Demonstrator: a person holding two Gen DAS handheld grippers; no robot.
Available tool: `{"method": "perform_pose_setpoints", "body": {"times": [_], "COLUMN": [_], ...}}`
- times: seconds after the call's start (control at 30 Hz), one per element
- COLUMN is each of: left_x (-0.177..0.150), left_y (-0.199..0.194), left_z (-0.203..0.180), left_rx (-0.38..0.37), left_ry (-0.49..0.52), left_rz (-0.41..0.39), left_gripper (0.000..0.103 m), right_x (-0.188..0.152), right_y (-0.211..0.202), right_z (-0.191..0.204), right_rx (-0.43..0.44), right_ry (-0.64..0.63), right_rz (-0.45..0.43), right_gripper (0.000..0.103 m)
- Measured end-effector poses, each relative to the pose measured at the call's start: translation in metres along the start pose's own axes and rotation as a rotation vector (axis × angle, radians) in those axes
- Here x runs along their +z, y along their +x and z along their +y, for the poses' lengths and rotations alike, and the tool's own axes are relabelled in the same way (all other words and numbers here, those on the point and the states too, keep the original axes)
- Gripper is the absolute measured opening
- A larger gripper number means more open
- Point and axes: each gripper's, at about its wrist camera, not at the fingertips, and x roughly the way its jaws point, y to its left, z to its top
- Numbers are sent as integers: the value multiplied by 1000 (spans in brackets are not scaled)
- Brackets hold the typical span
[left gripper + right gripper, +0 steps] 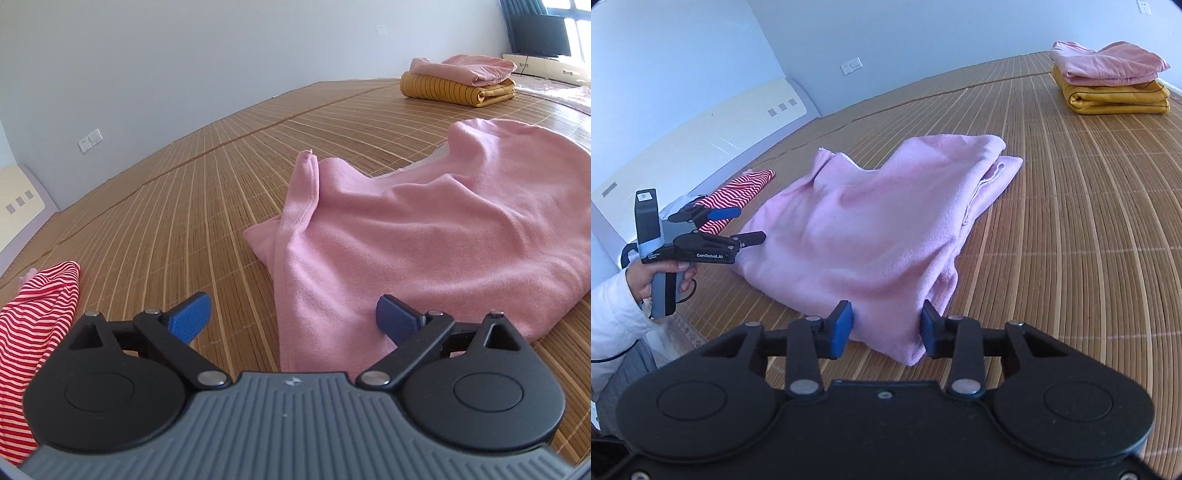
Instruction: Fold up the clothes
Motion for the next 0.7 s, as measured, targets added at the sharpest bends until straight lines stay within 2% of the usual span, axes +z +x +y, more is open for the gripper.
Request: {"method": "perform_pose_setpoints", "body": {"times": [0.03, 0.1, 0.37, 0.5, 0.53, 0.57, 0.63, 0.67, 0.7], "left_x": [-3, -7, -19, -19, -19, -18, -18, -18, -19], "left_y": [1, -2, -21, -32, -34, -39, -44, -44, -40], "left_z": [0, 6, 42, 50, 53, 60, 71, 76, 79], "left_rx": [13, 32, 100, 206, 224, 190, 65, -60, -158], "left_ry": [15, 15, -29, -3, -2, -58, -190, -271, -325], "left_rz": [11, 16, 68, 69, 61, 36, -8, -15, -11], "left_gripper": [99, 100, 100, 99, 99, 99, 99, 99, 99], "right_x": [1, 1, 3, 6, 9, 13, 19, 23, 30], "right_y": [0, 0, 0, 2, -3, -7, -15, -19, -20], "right_z": [-3, -7, -13, -10, -2, 5, 20, 28, 39], "right_rx": [-11, -37, -57, -60, -85, -110, -160, -174, -122], "right_ry": [5, 2, -9, -9, -21, -33, -56, -66, -64], "right_rz": [6, 13, 25, 21, -5, -30, -82, -109, -138], "right_gripper": [23, 20, 21, 22, 28, 36, 41, 42, 44]}}
